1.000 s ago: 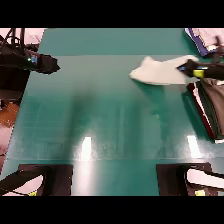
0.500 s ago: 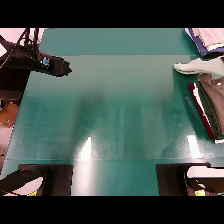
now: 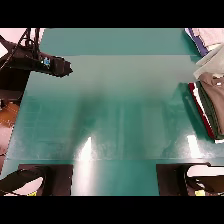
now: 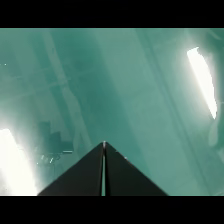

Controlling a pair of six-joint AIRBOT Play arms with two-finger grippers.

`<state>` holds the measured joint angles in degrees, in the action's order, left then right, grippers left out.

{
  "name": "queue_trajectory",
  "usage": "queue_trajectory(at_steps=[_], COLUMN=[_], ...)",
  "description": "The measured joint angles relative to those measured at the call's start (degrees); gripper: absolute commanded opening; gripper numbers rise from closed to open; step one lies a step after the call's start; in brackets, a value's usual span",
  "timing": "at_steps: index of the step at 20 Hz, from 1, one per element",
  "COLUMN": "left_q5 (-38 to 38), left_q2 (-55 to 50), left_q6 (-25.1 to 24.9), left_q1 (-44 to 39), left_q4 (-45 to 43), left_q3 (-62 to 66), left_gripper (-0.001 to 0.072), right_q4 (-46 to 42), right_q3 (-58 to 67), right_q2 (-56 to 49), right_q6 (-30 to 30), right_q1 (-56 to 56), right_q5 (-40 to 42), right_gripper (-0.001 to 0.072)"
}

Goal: Fold the shirts.

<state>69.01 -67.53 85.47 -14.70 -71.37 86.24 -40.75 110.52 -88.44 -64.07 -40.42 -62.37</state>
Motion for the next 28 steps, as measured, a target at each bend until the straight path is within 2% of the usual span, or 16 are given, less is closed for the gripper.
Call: queue_trajectory(at_steps=[4, 7, 15, 16, 18, 19, 24, 28], left_q5=[0.0, 0.0, 0.0, 0.0, 0.1, 0.2, 0.5, 0.8], left_q2=[0.0, 0.0, 0.0, 0.0, 0.0, 0.0, 0.0, 0.0], left_q6=[0.0, 0.0, -0.7, -1.0, -1.4, -1.5, -2.7, -3.2], left_q1=[0.0, 0.0, 0.0, 0.0, 0.0, 0.0, 0.0, 0.0], left_q4=[-0.1, -0.1, -0.2, -0.2, -0.2, -0.2, -0.2, -0.2], left_q3=[0.0, 0.0, 0.0, 0.0, 0.0, 0.0, 0.0, 0.0], left_gripper=[0.0026, 0.0026, 0.0026, 0.0026, 0.0026, 0.0026, 0.0026, 0.0027], right_q4=[0.0, -1.7, -16.6, -18.8, -23.6, -25.6, -32.8, -32.8], right_q3=[1.9, 2.4, 2.5, 2.5, 2.5, 2.5, 2.5, 2.6], right_q2=[2.3, 4.4, 7.0, 7.1, 7.2, 7.2, 7.5, 8.2], right_q6=[-0.1, -2.3, -12.7, -13.9, -16.3, -17.0, -19.8, -21.4], right_q1=[-3.4, -6.3, -10.9, -11.1, -11.4, -11.5, -11.7, -11.4], right_q5=[-5.1, -8.9, -24.6, -27.1, -31.3, -33.2, -40.0, -41.8], right_gripper=[0.0012, 0.0013, 0.0021, 0.0084, 0.0369, 0.0413, 0.0413, 0.0411])
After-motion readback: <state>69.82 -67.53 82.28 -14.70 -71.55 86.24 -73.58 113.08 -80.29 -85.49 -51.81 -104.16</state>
